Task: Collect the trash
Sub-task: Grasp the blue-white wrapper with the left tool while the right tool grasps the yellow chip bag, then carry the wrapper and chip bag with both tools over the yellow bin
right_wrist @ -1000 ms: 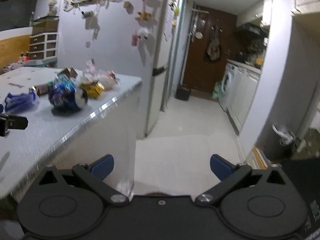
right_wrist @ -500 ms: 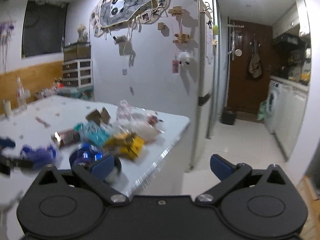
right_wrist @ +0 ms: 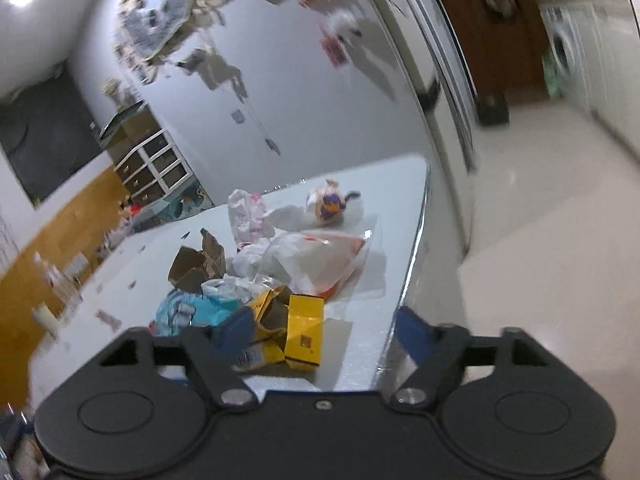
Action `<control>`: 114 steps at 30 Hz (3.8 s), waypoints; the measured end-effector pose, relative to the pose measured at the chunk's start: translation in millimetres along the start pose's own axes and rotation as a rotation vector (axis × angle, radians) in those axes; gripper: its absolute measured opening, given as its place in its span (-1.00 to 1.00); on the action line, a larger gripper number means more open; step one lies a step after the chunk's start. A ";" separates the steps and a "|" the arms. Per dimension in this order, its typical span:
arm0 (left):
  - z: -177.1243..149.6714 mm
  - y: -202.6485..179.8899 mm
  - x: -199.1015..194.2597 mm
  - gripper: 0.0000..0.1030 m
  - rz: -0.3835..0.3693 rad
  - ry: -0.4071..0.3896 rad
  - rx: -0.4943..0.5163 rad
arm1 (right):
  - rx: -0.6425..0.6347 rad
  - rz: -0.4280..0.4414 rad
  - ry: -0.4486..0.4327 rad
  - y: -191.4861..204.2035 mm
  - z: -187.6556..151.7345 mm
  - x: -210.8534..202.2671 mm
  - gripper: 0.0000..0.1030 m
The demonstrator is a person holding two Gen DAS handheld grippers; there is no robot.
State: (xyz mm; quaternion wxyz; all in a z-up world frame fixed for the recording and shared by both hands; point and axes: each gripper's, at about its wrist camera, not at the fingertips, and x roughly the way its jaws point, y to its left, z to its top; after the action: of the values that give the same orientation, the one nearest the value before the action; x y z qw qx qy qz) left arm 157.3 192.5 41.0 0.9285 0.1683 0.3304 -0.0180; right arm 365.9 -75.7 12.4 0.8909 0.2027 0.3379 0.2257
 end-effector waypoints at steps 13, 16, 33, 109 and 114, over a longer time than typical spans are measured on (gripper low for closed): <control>-5.3 -10.3 14.4 0.54 0.127 0.059 0.242 | 0.013 0.009 0.081 10.2 3.0 43.3 -0.11; -3.6 -8.8 21.2 0.44 0.122 0.079 0.253 | -0.031 -0.022 0.099 14.9 -0.7 50.8 -0.28; 12.2 23.8 10.6 -0.54 0.092 0.001 -0.106 | -0.226 -0.138 -0.028 31.6 -3.0 1.7 -0.51; 86.7 -319.9 222.7 -0.63 -0.320 0.233 -0.234 | 0.066 -0.728 0.028 -252.9 -114.6 -98.2 -0.51; 59.2 -334.1 258.8 -0.63 -0.335 0.344 -0.215 | 0.057 -0.750 0.124 -271.0 -128.1 -70.3 -0.51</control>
State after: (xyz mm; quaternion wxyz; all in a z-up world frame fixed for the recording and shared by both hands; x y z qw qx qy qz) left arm 347.1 -121.6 -176.9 0.8554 0.0122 0.5066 -0.1072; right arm 301.8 -308.0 -179.2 0.8835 0.0757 0.4480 -0.1140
